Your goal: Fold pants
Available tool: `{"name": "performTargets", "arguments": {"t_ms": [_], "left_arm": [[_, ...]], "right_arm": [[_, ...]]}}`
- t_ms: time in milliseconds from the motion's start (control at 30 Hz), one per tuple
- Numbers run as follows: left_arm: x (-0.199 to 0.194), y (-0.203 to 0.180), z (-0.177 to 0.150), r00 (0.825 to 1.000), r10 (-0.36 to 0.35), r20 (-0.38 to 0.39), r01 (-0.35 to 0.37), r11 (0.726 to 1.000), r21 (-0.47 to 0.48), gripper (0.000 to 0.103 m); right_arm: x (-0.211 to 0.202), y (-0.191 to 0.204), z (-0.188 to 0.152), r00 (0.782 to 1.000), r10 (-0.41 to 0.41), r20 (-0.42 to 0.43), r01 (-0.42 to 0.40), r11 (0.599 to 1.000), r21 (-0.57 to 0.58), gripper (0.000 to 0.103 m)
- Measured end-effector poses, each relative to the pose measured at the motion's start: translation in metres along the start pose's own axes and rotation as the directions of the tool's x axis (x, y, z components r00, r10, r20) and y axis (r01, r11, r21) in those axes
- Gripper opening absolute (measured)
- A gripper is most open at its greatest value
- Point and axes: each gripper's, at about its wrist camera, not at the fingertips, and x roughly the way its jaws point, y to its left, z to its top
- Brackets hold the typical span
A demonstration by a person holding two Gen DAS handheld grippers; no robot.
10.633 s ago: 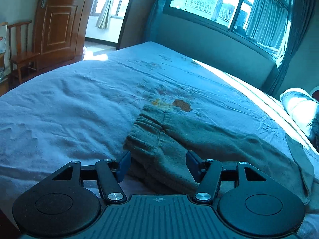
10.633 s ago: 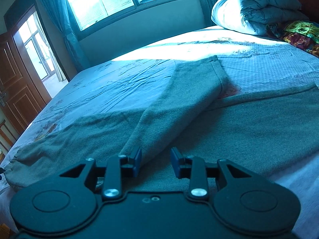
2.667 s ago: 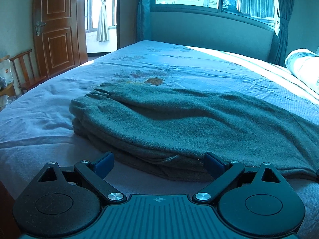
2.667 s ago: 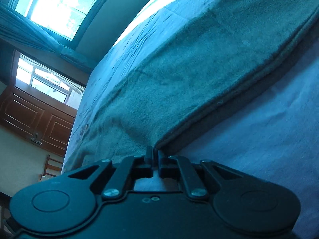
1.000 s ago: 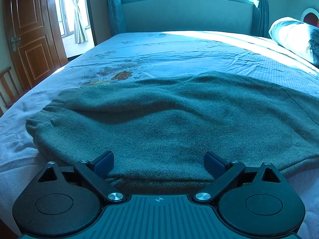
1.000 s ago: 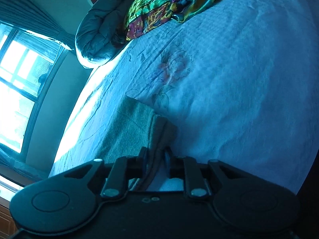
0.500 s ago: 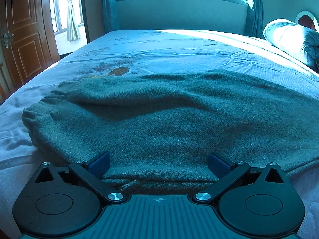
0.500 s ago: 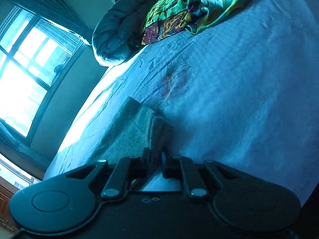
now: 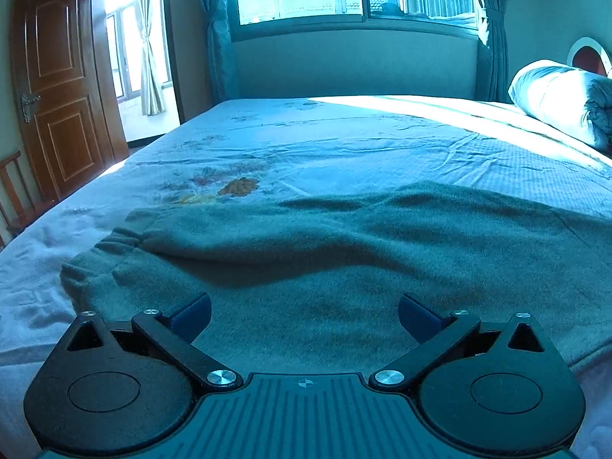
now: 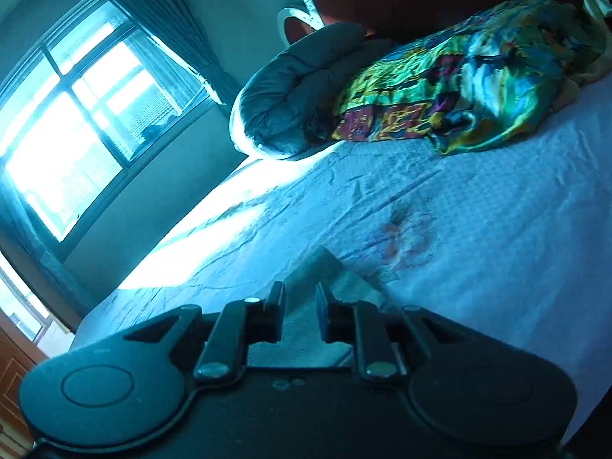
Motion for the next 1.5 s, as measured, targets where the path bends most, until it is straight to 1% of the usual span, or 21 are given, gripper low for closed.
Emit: {"name": "performTargets", "arguments": {"t_ms": [133, 200, 300, 333, 467, 533, 567, 600, 667, 733, 800, 867, 967, 1067, 1133, 1167, 1200, 1267, 1367, 1433, 1500], "left_arm": [[0.027, -0.021, 0.017, 0.999, 0.001, -0.033, 0.001, 0.999, 0.047, 0.103], [0.039, -0.028, 0.016, 0.998, 0.015, -0.053, -0.01, 0.996, 0.085, 0.103], [0.047, -0.015, 0.014, 0.996, 0.023, -0.09, -0.019, 0.999, 0.04, 0.103], [0.049, -0.008, 0.013, 0.994, 0.031, -0.108, -0.029, 0.999, 0.023, 0.103], [0.055, 0.039, 0.005, 0.984, 0.089, -0.156, -0.095, 0.995, -0.029, 0.103], [0.052, 0.062, 0.004, 0.984, 0.097, -0.147, -0.102, 0.994, -0.027, 0.103], [0.046, 0.071, 0.005, 0.987, 0.11, -0.121, -0.113, 0.994, -0.017, 0.103], [0.04, 0.077, 0.008, 0.988, 0.128, -0.092, -0.128, 0.992, -0.002, 0.103], [0.028, 0.089, 0.014, 0.989, 0.145, -0.035, -0.146, 0.989, -0.01, 0.103], [0.02, 0.103, 0.019, 0.978, 0.209, -0.007, -0.209, 0.977, -0.031, 0.103], [0.016, 0.125, 0.02, 0.975, 0.223, -0.007, -0.222, 0.969, -0.109, 0.103], [0.023, 0.148, 0.016, 0.969, 0.238, -0.064, -0.246, 0.955, -0.164, 0.103], [0.039, 0.172, 0.006, 0.975, 0.183, -0.129, -0.211, 0.94, -0.267, 0.103], [0.058, 0.186, -0.006, 0.975, 0.14, -0.171, -0.192, 0.922, -0.337, 0.103], [0.064, 0.188, -0.013, 0.979, 0.108, -0.175, -0.165, 0.919, -0.358, 0.096], [0.065, 0.189, -0.016, 0.983, 0.082, -0.166, -0.14, 0.915, -0.378, 0.086], [0.065, 0.188, -0.019, 0.986, 0.061, -0.158, -0.12, 0.912, -0.393, 0.08], [0.064, 0.184, -0.022, 0.988, 0.058, -0.142, -0.109, 0.916, -0.385, 0.078], [0.065, 0.186, -0.026, 0.992, 0.036, -0.122, -0.086, 0.897, -0.434, 0.077], [0.065, 0.187, -0.029, 0.994, 0.019, -0.112, -0.068, 0.889, -0.452, 0.074], [0.065, 0.186, -0.028, 0.994, 0.021, -0.109, -0.068, 0.89, -0.451, 0.072]], "right_arm": [[0.061, 0.064, -0.027, 0.978, 0.119, -0.168, -0.13, 0.99, -0.053, 0.012], [0.098, 0.099, -0.051, 0.949, 0.143, -0.28, -0.177, 0.979, -0.1, 0.012], [0.142, 0.117, -0.078, 0.91, 0.091, -0.405, -0.157, 0.979, -0.131, 0.012], [0.15, 0.116, -0.08, 0.901, 0.049, -0.432, -0.124, 0.981, -0.148, 0.005], [0.143, 0.078, -0.057, 0.94, -0.097, -0.326, 0.065, 0.992, -0.106, 0.0], [0.136, 0.081, -0.046, 0.945, -0.089, -0.313, 0.058, 0.992, -0.108, 0.001], [0.135, 0.092, -0.044, 0.947, -0.056, -0.316, 0.016, 0.992, -0.126, 0.012], [0.138, 0.106, -0.045, 0.94, 0.005, -0.34, -0.056, 0.989, -0.139, 0.013], [0.15, 0.139, -0.053, 0.908, 0.115, -0.403, -0.191, 0.97, -0.154, 0.013], [0.171, 0.191, -0.073, 0.859, 0.206, -0.468, -0.326, 0.926, -0.192, 0.013], [0.197, 0.245, -0.101, 0.804, 0.253, -0.538, -0.428, 0.874, -0.228, 0.013], [0.221, 0.285, -0.125, 0.762, 0.263, -0.592, -0.489, 0.833, -0.259, 0.013], [0.256, 0.337, -0.165, 0.713, 0.231, -0.662, -0.529, 0.797, -0.292, 0.013], [0.274, 0.359, -0.19, 0.688, 0.196, -0.699, -0.541, 0.78, -0.314, 0.013], [0.281, 0.367, -0.203, 0.674, 0.173, -0.718, -0.546, 0.772, -0.326, 0.013], [0.283, 0.366, -0.206, 0.661, 0.174, -0.73, -0.554, 0.769, -0.318, 0.013], [0.284, 0.367, -0.209, 0.656, 0.173, -0.735, -0.559, 0.765, -0.319, 0.013], [0.284, 0.368, -0.214, 0.65, 0.18, -0.739, -0.573, 0.754, -0.321, 0.013], [0.285, 0.364, -0.21, 0.641, 0.208, -0.739, -0.592, 0.747, -0.303, 0.013], [0.284, 0.365, -0.211, 0.645, 0.21, -0.734, -0.604, 0.728, -0.323, 0.015], [0.284, 0.37, -0.218, 0.675, 0.16, -0.721, -0.599, 0.69, -0.407, 0.018]]}}
